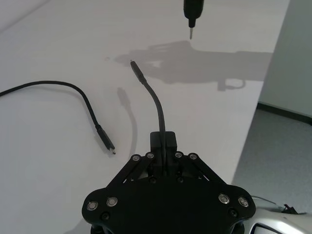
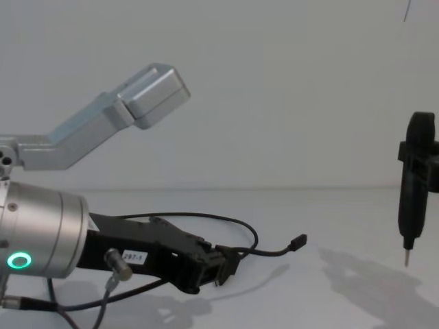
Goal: Pick up the data cable with the one hand.
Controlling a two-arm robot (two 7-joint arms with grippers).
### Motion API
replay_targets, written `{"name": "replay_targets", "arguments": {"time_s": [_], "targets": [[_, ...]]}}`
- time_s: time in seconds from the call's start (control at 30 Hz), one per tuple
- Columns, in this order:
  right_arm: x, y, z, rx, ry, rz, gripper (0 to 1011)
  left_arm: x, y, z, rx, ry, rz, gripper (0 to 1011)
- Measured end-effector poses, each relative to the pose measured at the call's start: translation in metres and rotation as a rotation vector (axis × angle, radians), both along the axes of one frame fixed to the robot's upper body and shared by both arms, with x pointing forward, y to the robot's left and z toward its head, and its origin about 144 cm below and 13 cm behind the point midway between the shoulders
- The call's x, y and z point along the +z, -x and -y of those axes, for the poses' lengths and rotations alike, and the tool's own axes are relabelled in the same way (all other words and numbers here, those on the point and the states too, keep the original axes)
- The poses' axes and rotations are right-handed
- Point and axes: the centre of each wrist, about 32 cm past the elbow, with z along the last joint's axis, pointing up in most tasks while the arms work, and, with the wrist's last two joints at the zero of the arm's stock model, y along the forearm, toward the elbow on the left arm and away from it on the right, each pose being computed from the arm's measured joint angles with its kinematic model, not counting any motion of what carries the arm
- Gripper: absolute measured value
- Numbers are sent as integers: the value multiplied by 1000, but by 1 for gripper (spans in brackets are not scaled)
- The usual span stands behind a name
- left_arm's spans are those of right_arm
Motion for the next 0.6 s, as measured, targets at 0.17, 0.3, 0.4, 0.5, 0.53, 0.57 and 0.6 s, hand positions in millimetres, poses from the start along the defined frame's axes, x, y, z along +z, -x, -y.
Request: {"name": "replay_targets", "arguments": {"time_s": [0.17,0.3,0.4,0.5,0.53,0.57,0.6], "targets": [[4,0,-4,18,-33,8,279,3,4,-2,-5,-5,-3,55],[8,0,-9,41,-66,13,279,4,7,-4,-7,-8,-4,55],[10,0,-14,57,-86,15,279,5,8,-4,-8,-9,-5,56],[13,0,-21,82,-115,11,279,6,9,-5,-10,-11,-6,56],[13,0,-22,87,-121,9,279,6,9,-5,-10,-12,-7,56],[13,0,-23,90,-125,8,279,6,10,-5,-10,-12,-6,56],[14,0,-26,99,-135,5,279,7,10,-5,-11,-12,-7,56]]}}
